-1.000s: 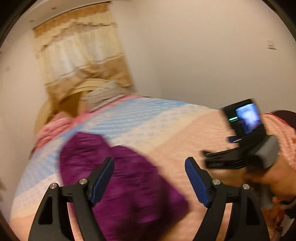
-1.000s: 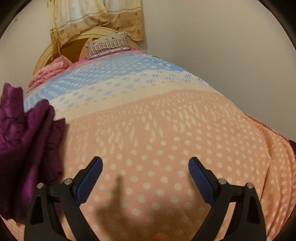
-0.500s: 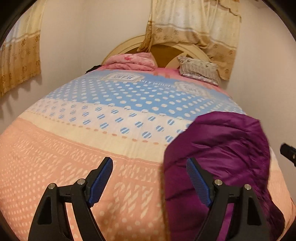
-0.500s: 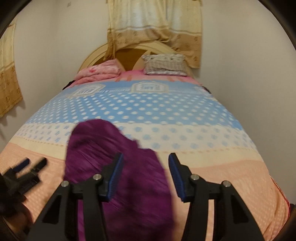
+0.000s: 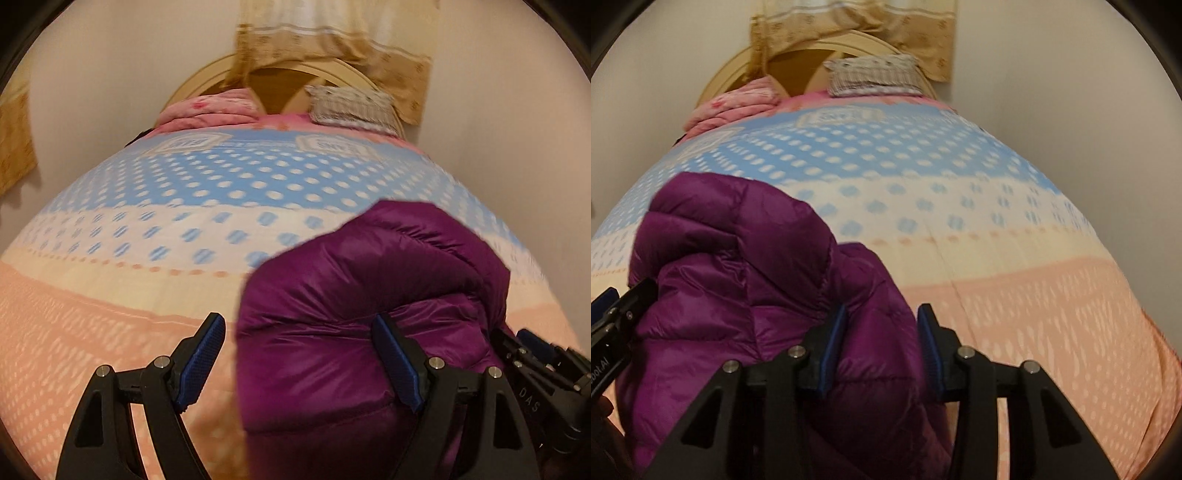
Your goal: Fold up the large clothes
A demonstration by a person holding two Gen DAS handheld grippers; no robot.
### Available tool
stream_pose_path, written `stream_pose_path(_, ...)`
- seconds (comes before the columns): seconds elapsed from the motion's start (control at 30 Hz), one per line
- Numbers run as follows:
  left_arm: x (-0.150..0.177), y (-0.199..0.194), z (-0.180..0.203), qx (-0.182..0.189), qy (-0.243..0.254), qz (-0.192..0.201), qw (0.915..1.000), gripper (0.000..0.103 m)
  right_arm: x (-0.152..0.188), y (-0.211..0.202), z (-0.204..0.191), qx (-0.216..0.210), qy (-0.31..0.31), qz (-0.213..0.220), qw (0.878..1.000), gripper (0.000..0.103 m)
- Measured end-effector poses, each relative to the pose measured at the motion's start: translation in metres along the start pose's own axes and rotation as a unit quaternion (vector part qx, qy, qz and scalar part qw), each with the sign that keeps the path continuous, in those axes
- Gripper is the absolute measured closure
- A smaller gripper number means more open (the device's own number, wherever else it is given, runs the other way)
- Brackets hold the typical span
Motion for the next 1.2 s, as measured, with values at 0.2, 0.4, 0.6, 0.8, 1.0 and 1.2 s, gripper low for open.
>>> stream_pose_path(0.2,0.008,0.012,0.022,-0.034,0.036,0.010,0.9987,0.016,0.009,0.010,0.010,-0.017,0.020,0.001,1.000,0.061)
stream_pose_path(0.4,0.013,0.022,0.018,-0.025,0.023,0.005,0.9994,0.012,0.012,0.018,0.006,-0.024,0.018,0.005,1.000,0.061)
stream_pose_path(0.6,0.015,0.030,0.021,-0.026,0.025,0.004,0.9993,0.010,0.013,0.028,0.007,-0.029,0.020,0.001,0.999,0.061)
stream_pose_path(0.8,0.018,0.036,0.022,-0.019,0.020,-0.004,0.9996,0.010,0.014,0.037,0.005,-0.028,0.017,-0.010,0.999,0.061)
stream_pose_path(1.0,0.018,0.041,0.020,-0.009,0.017,-0.014,0.9997,0.010,0.015,0.042,0.005,-0.029,0.015,-0.020,0.999,0.059)
stream_pose_path(1.2,0.019,0.046,0.020,-0.003,0.016,-0.020,0.9997,0.009,0.015,0.047,0.005,-0.032,0.014,-0.026,0.999,0.059)
Point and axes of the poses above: each gripper's, at about its wrist camera, not at the fingertips, and y roughly the way its jaws point, z to its right, x to its underside, the point moved 7 cm from there along y, roughly the way its jaws point, and after that the axes turned 10 degrees about -z, right-handed, at the moved point
